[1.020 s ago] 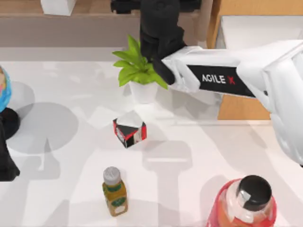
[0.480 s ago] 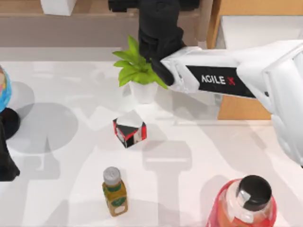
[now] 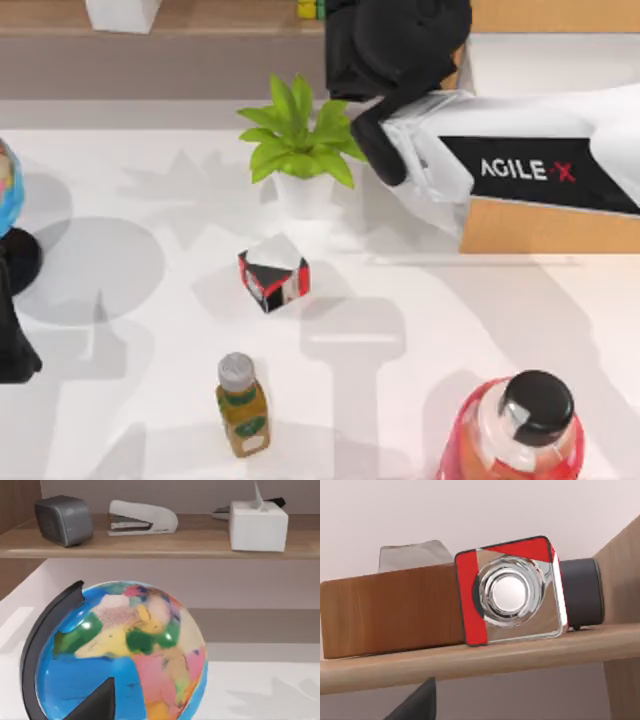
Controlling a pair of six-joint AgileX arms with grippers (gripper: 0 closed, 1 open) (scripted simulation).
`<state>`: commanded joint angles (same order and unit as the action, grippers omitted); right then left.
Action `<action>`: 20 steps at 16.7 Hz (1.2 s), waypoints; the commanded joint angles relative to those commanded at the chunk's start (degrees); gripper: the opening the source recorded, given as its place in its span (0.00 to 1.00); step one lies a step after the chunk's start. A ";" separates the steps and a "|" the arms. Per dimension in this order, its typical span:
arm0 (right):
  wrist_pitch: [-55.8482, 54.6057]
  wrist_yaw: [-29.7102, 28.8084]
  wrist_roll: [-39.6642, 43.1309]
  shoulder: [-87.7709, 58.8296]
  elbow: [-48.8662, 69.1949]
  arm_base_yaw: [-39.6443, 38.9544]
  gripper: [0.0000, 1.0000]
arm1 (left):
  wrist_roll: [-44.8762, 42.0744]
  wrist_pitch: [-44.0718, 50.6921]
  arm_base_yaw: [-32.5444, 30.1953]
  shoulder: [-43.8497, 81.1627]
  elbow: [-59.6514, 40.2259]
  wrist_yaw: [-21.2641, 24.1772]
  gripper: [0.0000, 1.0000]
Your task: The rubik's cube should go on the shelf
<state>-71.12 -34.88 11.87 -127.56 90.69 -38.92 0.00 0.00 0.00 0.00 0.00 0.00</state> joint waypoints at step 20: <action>-29.55 13.18 77.22 14.25 -78.38 19.06 1.00 | 0.00 0.00 0.00 0.00 0.00 0.00 1.00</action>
<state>-100.67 -21.70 89.10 -113.31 12.32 -19.86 0.00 0.00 0.00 0.00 0.00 0.00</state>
